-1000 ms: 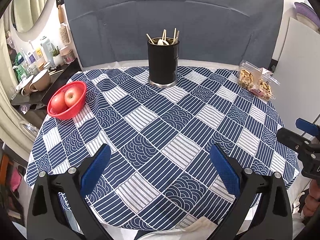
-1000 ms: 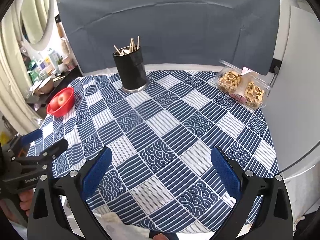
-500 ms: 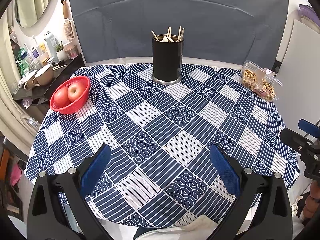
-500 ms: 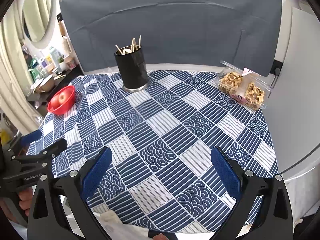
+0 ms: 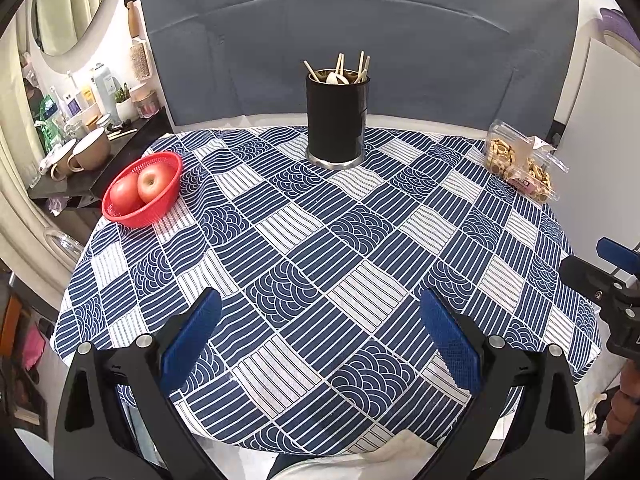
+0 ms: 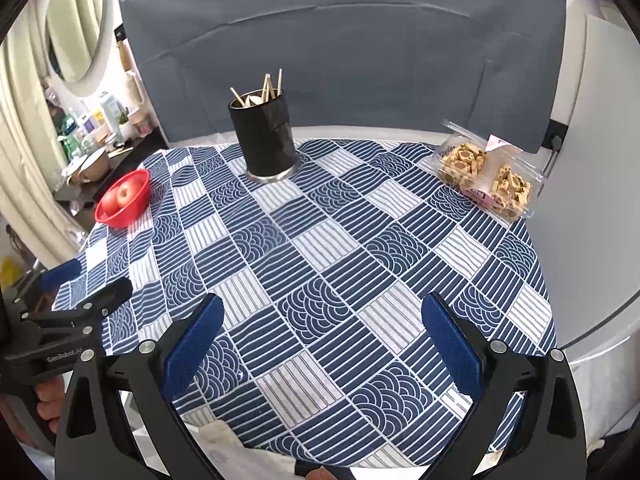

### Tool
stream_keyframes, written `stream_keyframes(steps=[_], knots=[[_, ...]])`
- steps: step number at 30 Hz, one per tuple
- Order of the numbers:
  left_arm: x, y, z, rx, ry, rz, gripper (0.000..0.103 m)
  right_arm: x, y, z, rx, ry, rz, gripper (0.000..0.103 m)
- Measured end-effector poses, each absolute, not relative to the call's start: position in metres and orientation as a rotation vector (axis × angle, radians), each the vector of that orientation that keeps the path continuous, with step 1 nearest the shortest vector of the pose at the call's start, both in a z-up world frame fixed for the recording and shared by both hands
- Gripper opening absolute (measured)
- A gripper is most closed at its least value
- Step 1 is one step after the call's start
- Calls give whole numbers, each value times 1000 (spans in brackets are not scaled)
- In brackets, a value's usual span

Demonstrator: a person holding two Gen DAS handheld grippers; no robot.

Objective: Organize utensils

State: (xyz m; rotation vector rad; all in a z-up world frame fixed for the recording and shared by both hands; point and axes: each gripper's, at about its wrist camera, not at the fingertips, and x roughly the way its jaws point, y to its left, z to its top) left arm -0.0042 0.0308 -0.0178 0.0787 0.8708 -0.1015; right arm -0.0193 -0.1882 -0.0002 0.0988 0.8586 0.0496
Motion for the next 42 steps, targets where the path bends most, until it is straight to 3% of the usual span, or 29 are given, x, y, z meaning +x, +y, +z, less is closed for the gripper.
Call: stream_keyframes(steps=[32, 42], knots=[[14, 53, -17, 99, 862, 0, 97, -2, -197, 1, 107, 839, 100, 95], [60, 76, -44, 79, 910, -13, 97, 68, -220, -40, 64, 803, 102, 95]])
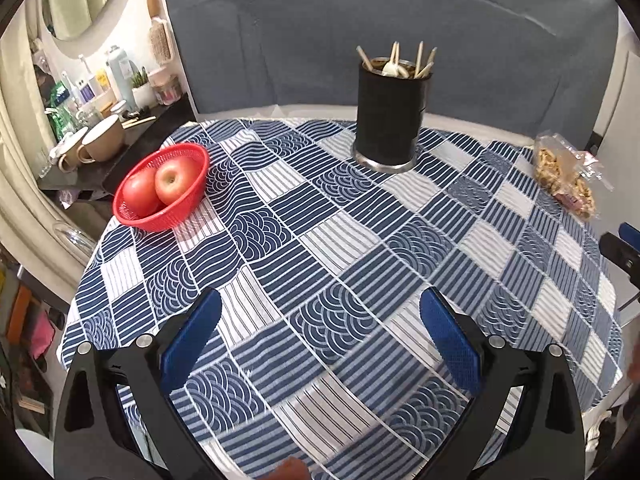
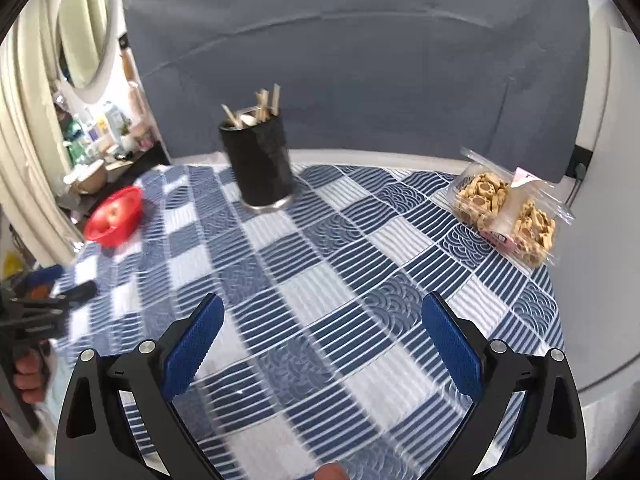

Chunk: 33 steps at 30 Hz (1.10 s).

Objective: Organize utensils

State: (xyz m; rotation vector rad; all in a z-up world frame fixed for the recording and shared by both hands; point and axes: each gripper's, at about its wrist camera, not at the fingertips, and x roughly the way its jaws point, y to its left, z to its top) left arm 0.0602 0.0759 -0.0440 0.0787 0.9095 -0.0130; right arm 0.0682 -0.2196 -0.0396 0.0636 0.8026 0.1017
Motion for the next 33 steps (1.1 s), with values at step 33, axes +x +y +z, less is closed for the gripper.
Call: stream_keyframes(steps=[33], knots=[[237, 95, -177, 231, 975, -375, 98, 191, -272, -178, 14, 951, 39, 97]])
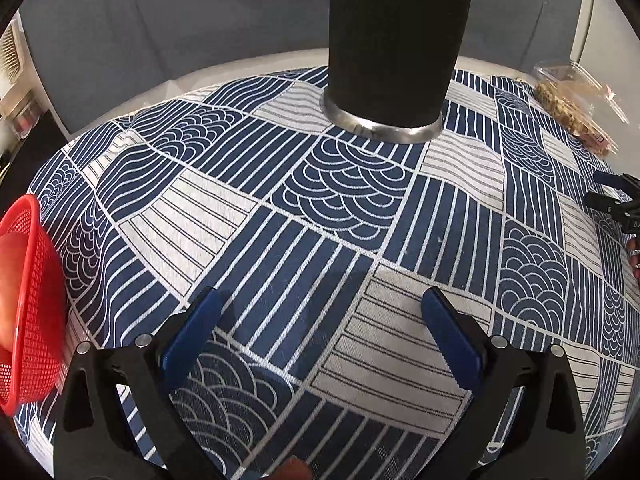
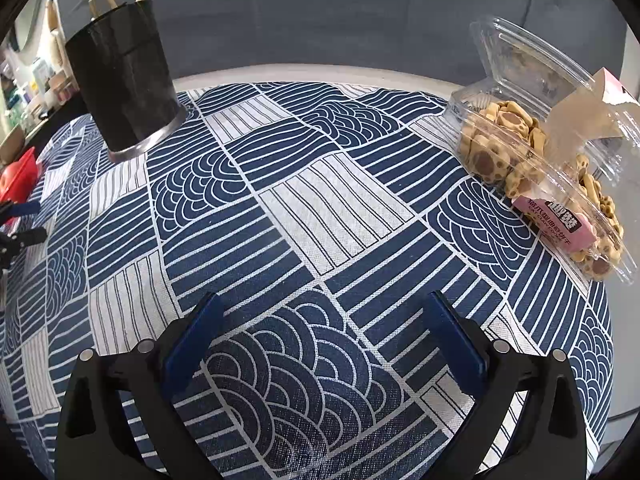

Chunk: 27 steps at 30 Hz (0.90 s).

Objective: Organize utensils

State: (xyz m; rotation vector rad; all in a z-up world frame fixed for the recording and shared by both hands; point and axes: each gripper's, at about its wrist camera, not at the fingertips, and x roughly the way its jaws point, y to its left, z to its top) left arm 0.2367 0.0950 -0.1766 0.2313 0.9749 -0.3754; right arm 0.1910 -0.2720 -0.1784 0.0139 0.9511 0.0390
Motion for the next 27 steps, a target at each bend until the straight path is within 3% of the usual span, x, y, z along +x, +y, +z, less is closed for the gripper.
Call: stream_keyframes(steps=[12, 20, 27], knots=[[237, 81, -170, 240, 980, -320, 97, 209, -264, -175, 78, 981, -16, 95], [191, 45, -77, 152, 884, -261, 97, 153, -194, -66, 180, 867, 54, 95], [140, 23, -31, 144, 831, -230, 97, 112, -160, -24, 64, 850, 93, 95]])
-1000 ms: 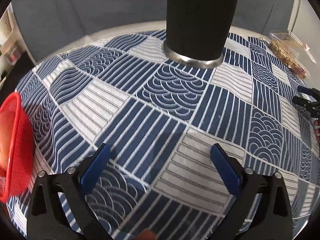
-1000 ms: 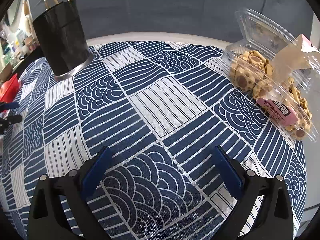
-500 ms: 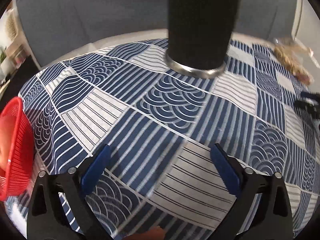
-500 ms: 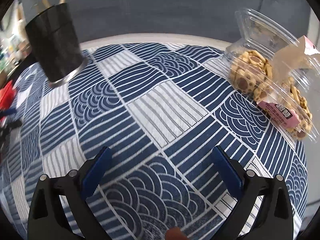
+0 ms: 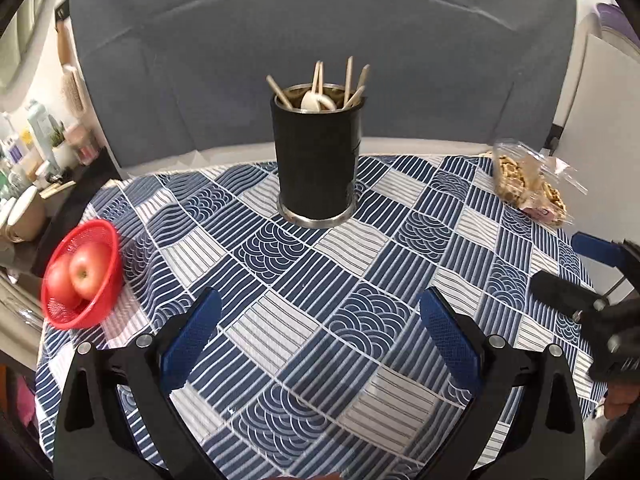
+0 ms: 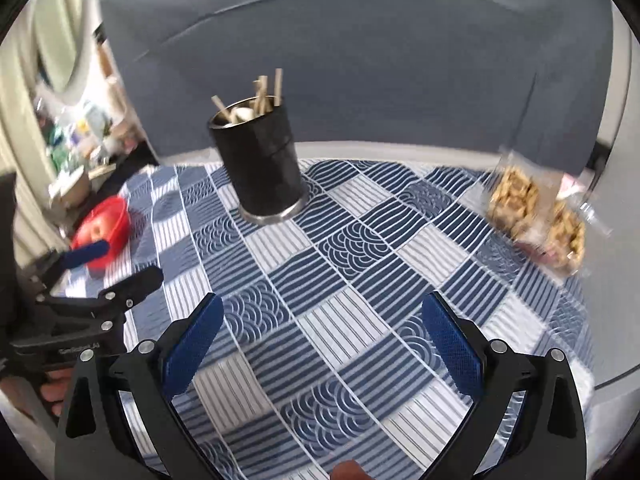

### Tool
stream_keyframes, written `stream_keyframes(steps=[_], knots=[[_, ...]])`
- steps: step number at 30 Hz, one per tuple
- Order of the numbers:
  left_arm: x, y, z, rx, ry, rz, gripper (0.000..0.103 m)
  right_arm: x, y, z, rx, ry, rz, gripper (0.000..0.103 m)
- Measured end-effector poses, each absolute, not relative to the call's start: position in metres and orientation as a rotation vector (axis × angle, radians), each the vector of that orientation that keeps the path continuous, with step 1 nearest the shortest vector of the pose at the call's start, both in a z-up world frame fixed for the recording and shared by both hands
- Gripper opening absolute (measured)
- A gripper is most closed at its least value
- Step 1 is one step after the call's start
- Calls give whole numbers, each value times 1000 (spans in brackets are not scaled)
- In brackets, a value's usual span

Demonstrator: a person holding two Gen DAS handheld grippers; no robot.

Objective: Organize utensils

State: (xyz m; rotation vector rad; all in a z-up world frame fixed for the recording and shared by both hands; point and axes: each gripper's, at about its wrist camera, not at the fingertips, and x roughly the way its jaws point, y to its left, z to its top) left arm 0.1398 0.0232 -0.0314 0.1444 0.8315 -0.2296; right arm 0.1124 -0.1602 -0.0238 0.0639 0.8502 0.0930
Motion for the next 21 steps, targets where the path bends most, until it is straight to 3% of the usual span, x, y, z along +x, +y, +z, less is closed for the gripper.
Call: stream_keyframes(steps=[21], knots=[[102, 23, -9, 135, 802, -121, 97, 81, -159, -13, 52, 835, 151, 95]])
